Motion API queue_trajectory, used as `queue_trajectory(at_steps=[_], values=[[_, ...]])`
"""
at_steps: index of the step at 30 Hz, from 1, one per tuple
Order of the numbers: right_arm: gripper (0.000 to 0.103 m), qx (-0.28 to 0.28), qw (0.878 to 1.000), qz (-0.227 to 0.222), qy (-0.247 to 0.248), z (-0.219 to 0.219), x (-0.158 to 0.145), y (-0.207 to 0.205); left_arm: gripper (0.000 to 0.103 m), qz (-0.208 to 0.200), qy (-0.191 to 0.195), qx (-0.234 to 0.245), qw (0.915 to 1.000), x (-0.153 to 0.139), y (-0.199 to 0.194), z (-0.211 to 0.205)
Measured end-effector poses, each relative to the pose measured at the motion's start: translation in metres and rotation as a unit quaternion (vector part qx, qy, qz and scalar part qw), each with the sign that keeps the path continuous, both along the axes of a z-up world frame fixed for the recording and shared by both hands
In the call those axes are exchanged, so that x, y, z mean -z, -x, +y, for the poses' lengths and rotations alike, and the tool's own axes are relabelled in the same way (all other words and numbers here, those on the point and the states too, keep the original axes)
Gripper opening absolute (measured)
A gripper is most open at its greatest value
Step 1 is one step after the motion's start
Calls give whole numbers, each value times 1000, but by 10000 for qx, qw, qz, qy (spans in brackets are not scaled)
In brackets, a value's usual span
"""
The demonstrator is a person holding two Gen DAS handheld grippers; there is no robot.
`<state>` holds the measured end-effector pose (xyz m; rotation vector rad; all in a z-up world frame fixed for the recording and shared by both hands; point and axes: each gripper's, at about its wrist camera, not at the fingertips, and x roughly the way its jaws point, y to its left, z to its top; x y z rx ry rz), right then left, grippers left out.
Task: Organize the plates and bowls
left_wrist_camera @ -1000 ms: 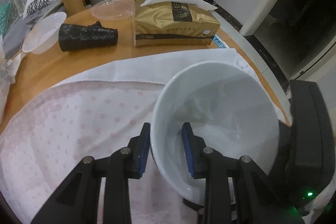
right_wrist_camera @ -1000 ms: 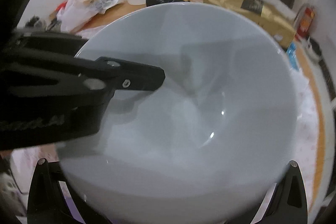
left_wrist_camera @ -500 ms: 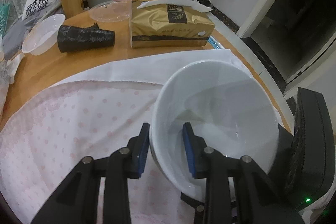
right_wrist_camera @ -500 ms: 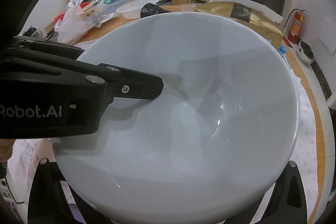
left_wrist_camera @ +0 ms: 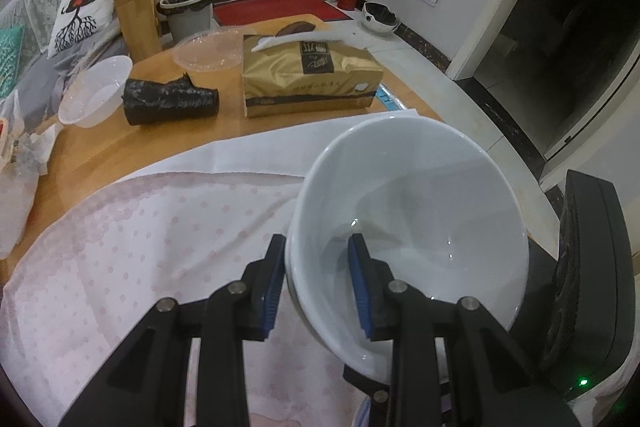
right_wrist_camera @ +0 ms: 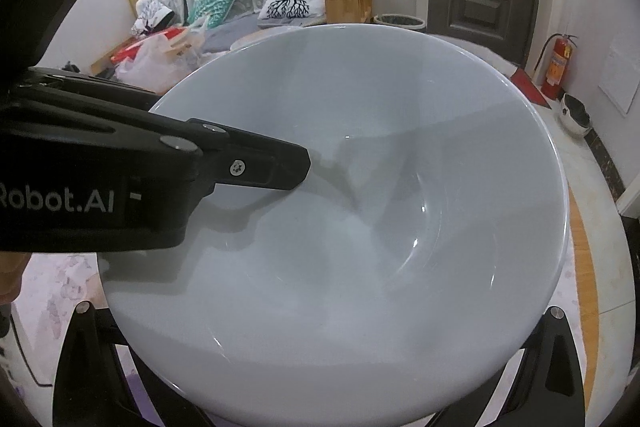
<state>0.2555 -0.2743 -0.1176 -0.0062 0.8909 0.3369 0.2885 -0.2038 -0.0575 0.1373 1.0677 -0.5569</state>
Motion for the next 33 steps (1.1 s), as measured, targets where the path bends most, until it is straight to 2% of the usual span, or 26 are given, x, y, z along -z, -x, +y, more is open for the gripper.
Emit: queue_trajectory(at_steps=[15,33], values=[[100,41,9999,-150,-6,0,-24,43,27,-227,-82,43,9997,-30,46,-2],[100,128,9998,-164,22,-10,-36,99,27,-256,-58,105,9996,-39,103,-12]])
